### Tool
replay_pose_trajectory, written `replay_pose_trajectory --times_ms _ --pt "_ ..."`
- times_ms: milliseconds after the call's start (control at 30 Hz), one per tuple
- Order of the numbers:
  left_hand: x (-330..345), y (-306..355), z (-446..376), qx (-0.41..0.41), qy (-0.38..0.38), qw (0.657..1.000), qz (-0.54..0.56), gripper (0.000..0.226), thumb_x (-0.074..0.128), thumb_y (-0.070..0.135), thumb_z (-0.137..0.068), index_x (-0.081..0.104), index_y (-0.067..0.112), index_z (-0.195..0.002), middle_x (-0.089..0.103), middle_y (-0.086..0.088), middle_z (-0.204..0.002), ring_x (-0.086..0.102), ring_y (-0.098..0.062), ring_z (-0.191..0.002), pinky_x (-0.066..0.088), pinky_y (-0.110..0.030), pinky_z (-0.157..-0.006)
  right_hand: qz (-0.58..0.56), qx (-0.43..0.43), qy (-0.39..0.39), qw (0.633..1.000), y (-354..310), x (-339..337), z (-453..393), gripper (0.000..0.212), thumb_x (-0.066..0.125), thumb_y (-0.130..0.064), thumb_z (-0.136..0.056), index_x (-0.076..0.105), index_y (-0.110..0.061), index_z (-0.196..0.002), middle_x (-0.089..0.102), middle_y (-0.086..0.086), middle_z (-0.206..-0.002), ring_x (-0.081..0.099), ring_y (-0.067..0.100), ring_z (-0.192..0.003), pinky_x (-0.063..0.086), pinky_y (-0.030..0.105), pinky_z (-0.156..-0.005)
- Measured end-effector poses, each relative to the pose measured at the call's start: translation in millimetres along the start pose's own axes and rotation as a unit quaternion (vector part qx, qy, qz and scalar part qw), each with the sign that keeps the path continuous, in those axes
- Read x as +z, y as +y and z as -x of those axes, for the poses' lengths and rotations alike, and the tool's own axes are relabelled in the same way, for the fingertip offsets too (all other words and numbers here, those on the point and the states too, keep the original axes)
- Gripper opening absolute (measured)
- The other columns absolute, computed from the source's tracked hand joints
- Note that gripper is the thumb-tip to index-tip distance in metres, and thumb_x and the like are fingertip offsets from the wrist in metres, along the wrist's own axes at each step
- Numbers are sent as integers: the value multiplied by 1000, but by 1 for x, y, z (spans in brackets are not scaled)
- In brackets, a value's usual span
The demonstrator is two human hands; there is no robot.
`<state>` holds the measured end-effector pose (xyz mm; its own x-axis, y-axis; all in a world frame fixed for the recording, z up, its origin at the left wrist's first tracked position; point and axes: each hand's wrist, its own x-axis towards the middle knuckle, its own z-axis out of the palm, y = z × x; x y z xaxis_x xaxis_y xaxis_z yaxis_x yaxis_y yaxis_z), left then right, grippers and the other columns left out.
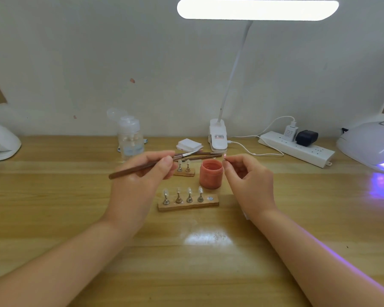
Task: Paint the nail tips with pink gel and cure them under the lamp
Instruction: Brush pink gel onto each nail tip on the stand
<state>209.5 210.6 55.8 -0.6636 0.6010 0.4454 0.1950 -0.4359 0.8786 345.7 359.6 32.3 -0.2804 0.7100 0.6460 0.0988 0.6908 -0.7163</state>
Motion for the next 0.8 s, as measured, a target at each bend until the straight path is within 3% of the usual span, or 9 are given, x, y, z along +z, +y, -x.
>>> replay_pose_trajectory --times_ms 100,300,433,533,700,800 --pt "1 3 8 2 -24 1000 8 22 61 -1 -89 74 17 -91 77 -3 -83 73 -10 -79 53 -14 -71 -8 16 -10 1000 -9 0 -4 13 69 -8 -86 71 -19 -92 66 -19 -77 62 -2 -74 49 11 -68" --pt "2 5 16 49 -52 997 -35 16 57 12 -92 71 20 -94 75 6 -88 71 -7 -84 51 -13 -74 -86 80 -54 992 -29 -4 -9 18 69 -13 -88 68 -30 -83 73 -11 -74 69 3 -76 54 22 -76" --pt "5 1 28 77 -101 988 -88 20 50 35 -86 66 37 -98 70 14 -97 67 -9 -95 50 -16 -80 -81 78 -82 990 -27 -9 2 15 73 -16 -84 70 -31 -84 73 -10 -78 69 5 -76 54 23 -73" --pt "8 -1 35 112 -129 976 -138 26 45 37 -89 62 46 -106 68 16 -103 65 -12 -101 50 -19 -84 -64 74 -88 991 -17 -9 17 14 73 -14 -84 71 -28 -86 73 -10 -78 68 6 -76 53 24 -73" --pt "9 -6 39 150 -158 952 -213 28 44 32 -90 59 37 -113 69 15 -102 64 -8 -104 47 -16 -87 -92 52 -95 990 -11 -6 27 16 73 -8 -83 70 -24 -86 74 -11 -79 69 -1 -79 50 13 -73" --pt "9 -8 40 174 -162 940 -244 32 44 29 -89 63 23 -115 68 12 -101 63 -7 -102 43 -13 -88 -102 48 -94 989 -11 -4 27 15 72 -6 -83 70 -20 -87 74 -9 -81 69 0 -80 51 13 -74"
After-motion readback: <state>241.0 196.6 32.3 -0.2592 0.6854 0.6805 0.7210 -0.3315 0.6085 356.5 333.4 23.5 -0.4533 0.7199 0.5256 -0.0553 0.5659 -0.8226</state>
